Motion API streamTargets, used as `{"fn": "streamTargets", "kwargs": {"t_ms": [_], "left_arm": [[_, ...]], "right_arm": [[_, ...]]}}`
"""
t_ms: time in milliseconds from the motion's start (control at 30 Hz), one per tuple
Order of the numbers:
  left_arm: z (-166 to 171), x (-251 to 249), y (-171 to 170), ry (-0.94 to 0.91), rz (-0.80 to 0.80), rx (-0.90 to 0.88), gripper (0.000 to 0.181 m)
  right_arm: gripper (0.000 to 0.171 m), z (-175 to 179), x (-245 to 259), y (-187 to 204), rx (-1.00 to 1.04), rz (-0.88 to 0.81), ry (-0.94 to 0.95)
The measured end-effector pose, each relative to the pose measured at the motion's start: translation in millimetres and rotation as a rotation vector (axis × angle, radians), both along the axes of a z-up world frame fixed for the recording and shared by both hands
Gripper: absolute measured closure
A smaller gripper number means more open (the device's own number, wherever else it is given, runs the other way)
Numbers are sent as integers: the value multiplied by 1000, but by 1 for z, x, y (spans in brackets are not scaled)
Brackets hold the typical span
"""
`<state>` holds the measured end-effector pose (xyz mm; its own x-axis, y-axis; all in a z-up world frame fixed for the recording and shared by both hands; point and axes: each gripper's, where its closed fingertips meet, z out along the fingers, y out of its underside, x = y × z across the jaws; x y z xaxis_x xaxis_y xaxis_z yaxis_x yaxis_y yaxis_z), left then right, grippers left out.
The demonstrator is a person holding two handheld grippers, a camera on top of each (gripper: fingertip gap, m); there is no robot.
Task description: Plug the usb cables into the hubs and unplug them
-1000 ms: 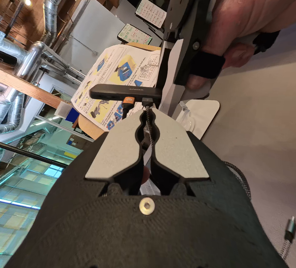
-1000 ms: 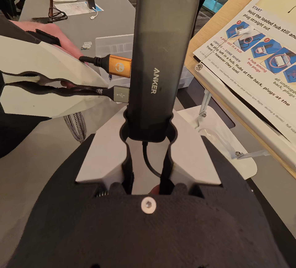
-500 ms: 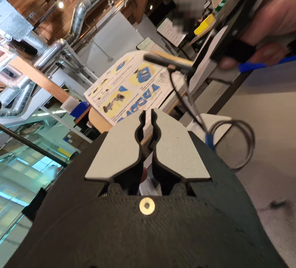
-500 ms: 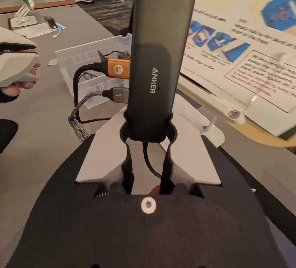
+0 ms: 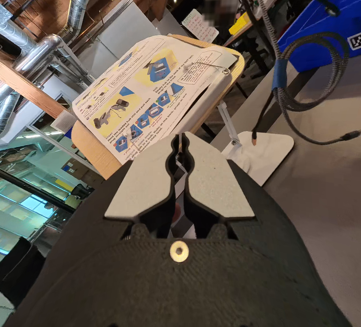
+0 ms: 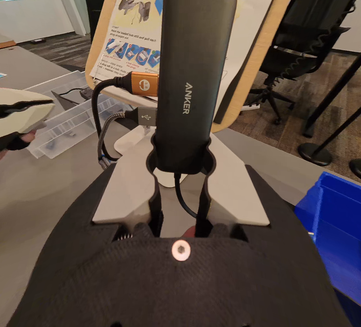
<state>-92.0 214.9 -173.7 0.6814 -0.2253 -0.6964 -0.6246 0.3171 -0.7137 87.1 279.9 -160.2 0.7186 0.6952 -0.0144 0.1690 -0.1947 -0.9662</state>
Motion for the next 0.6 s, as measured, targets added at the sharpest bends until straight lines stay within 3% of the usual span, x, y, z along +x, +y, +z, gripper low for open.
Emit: {"fn": "streamTargets", "kwargs": {"t_ms": [300, 600], "left_arm": [[12, -17, -1, -49, 13, 34, 179], [18, -20, -3, -89, -7, 39, 179]], "right_arm": [[129, 37, 32, -1, 84, -125, 23], [129, 112, 126, 12, 157, -275, -6]]}}
